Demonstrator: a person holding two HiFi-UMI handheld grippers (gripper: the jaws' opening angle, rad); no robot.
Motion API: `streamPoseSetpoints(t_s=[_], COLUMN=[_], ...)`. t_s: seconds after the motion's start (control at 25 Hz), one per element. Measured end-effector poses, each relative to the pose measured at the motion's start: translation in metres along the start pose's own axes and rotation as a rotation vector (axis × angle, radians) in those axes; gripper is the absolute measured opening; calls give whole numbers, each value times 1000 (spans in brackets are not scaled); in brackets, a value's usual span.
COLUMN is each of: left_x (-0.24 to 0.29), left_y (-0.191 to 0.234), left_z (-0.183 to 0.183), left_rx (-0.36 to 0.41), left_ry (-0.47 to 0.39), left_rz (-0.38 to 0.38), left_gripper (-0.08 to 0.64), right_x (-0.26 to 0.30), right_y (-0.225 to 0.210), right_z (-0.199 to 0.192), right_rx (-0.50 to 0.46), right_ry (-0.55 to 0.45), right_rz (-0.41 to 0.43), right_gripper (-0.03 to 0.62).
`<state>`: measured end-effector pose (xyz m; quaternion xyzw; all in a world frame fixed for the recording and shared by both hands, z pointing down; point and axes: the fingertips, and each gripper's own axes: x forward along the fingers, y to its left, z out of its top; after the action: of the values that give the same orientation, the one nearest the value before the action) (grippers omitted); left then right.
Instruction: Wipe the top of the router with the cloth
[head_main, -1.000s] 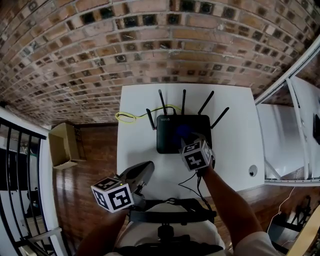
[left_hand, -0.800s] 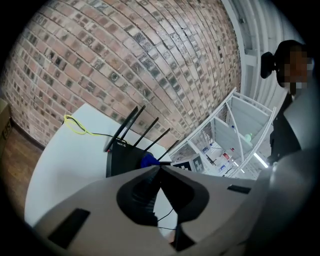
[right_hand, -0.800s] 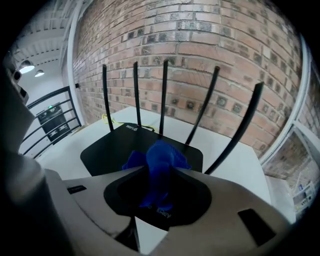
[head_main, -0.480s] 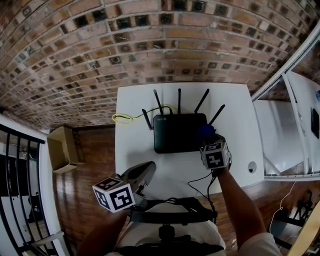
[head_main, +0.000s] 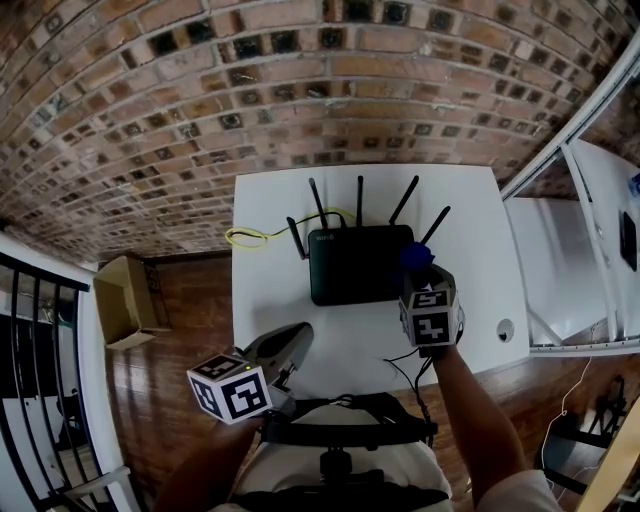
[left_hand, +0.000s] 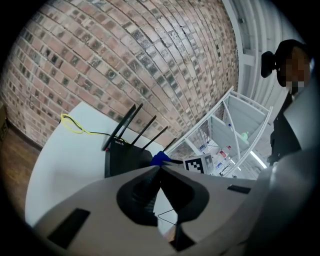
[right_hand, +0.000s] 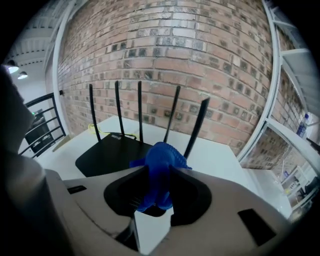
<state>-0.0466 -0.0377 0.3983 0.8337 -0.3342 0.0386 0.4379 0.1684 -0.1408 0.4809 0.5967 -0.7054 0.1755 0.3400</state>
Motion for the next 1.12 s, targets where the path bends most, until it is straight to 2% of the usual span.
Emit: streamPoseSetpoints(t_s=[0.12, 0.28, 0.52, 0.64, 0.76, 1.12], left_x=[-5, -13, -27, -32, -33, -21], left_y=[4, 9, 19, 24, 25, 22], left_z=[0, 0, -1, 0, 1, -1], left_rx=[-4, -28, -38, -35, -36, -31], left_ry=[-4, -7, -16, -19, -23, -8], left_rz=[6, 18, 35, 47, 43, 30], left_gripper=[31, 32, 32, 32, 31, 32], right_x=[-5, -10, -5, 6, 14, 12], right_y=[36, 99, 184, 205, 205, 171], right_z=[19, 39, 36, 19, 2, -18], right_rx=[-18, -57, -146, -185, -176, -186], right_ry=[-58, -105, -71, -16, 37, 26], right_rz=[76, 221, 378, 401, 394, 348], right_gripper=[137, 137, 137, 137, 137, 137])
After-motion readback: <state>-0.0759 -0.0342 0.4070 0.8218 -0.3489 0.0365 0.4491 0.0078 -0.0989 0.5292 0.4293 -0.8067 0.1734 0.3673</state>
